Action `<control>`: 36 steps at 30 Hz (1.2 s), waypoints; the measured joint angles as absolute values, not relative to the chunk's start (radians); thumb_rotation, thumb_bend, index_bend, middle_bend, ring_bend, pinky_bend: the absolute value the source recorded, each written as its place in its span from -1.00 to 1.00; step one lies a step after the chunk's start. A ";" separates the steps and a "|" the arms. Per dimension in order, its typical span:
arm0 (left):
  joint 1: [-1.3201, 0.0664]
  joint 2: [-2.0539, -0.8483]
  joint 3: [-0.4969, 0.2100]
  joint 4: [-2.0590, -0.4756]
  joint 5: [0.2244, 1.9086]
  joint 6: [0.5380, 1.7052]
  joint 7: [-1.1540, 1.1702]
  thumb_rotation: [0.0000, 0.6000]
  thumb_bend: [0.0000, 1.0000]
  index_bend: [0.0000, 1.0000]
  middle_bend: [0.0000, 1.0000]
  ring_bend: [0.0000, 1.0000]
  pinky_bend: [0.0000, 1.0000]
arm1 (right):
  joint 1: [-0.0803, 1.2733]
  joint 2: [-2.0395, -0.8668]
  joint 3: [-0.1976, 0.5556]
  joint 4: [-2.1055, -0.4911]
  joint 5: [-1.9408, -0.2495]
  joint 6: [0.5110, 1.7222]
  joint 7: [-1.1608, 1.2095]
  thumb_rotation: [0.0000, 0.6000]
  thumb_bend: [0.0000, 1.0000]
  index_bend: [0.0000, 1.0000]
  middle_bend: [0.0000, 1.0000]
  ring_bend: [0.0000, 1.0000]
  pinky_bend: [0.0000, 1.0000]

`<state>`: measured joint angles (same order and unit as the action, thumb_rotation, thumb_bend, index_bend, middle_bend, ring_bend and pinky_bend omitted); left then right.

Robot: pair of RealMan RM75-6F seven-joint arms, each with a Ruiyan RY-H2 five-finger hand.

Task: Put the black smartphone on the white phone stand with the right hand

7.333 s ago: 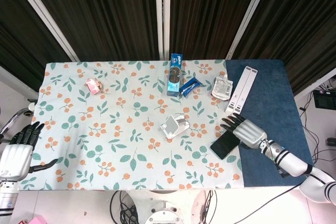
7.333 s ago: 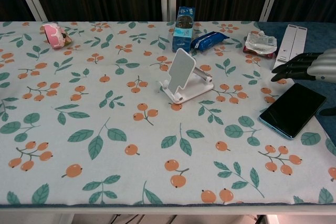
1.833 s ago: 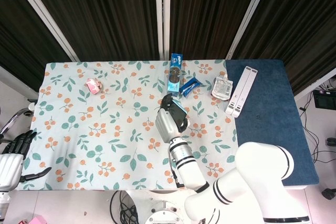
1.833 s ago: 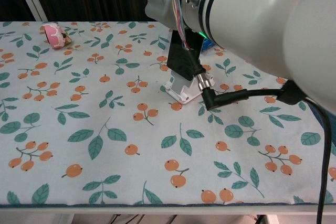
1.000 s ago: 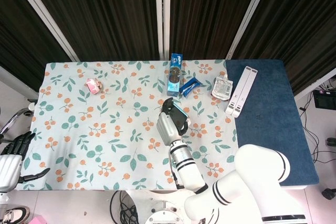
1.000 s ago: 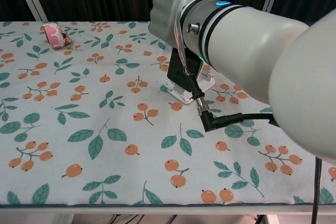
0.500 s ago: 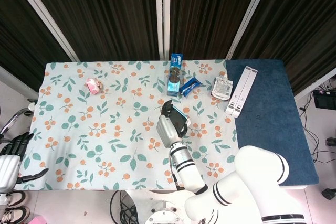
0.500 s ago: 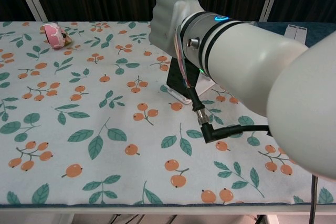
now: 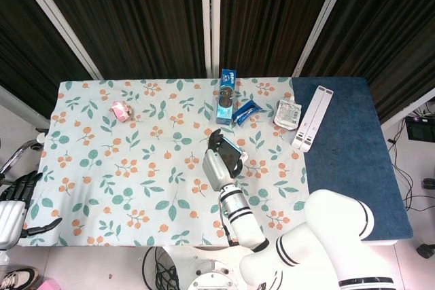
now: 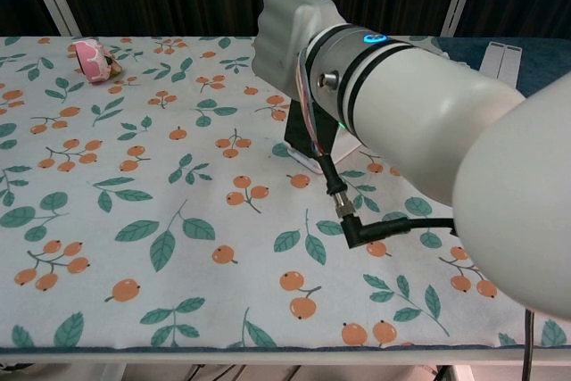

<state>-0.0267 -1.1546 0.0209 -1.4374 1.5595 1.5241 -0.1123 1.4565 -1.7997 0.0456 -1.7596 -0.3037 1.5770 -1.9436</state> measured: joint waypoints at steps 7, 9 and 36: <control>-0.026 -1.154 0.020 -1.435 1.557 1.522 -0.116 0.30 -0.97 -0.87 -0.90 -0.85 -0.58 | 1.444 -1.807 0.048 -1.749 -0.315 1.568 -1.949 1.00 -0.60 0.58 0.14 0.11 -0.59; -0.027 -1.155 0.020 -1.434 1.557 1.521 -0.117 0.30 -0.97 -0.87 -0.90 -0.85 -0.58 | 1.440 -1.809 0.050 -1.745 -0.320 1.566 -1.949 1.00 -0.60 0.58 0.14 0.11 -0.59; -0.023 -1.155 0.022 -1.432 1.555 1.518 -0.117 0.33 -0.97 -0.86 -0.90 -0.85 -0.58 | 1.400 -1.800 0.069 -1.741 -0.324 1.540 -1.972 1.00 -0.80 -0.40 -0.36 -0.57 -1.00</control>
<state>-0.0229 -1.1551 0.0224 -1.4318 1.5550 1.5176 -0.1174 1.4000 -1.7997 0.0687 -1.7410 -0.3238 1.5401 -1.9715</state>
